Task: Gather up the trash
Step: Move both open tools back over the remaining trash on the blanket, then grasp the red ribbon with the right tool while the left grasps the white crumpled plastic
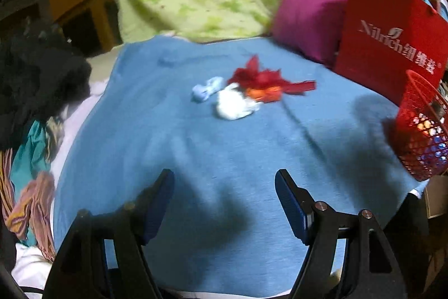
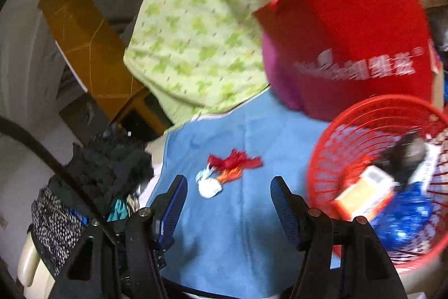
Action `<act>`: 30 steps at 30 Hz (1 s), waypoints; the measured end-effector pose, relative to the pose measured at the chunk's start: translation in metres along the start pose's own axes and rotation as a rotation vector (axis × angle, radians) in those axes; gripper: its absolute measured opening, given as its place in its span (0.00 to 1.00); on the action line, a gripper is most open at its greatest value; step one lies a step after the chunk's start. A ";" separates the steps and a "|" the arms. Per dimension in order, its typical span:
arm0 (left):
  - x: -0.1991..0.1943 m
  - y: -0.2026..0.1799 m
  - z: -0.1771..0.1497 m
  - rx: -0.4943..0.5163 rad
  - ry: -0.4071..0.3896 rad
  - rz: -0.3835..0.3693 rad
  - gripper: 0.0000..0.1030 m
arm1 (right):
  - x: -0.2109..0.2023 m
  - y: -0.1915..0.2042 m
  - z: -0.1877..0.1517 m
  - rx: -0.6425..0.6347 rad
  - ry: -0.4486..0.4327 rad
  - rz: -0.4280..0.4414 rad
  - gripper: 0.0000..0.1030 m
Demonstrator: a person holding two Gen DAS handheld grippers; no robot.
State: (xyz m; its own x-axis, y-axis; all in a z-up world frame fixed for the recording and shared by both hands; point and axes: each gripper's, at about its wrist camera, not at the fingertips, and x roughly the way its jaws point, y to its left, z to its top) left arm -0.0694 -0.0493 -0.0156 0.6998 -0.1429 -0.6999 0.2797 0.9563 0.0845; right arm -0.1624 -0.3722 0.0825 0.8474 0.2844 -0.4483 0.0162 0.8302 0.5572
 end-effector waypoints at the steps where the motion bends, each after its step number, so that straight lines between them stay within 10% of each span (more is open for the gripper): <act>1: 0.005 0.006 -0.002 -0.008 0.006 0.003 0.72 | 0.012 0.002 0.000 0.002 0.020 0.005 0.64; 30: 0.080 0.080 0.009 -0.079 0.045 0.043 0.72 | 0.385 -0.049 0.041 0.382 0.485 -0.068 0.64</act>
State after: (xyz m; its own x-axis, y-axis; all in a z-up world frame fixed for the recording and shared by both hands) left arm 0.0148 0.0138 -0.0582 0.6792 -0.0908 -0.7283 0.1956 0.9788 0.0604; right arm 0.1847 -0.3229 -0.0890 0.5014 0.4970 -0.7082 0.3265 0.6493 0.6869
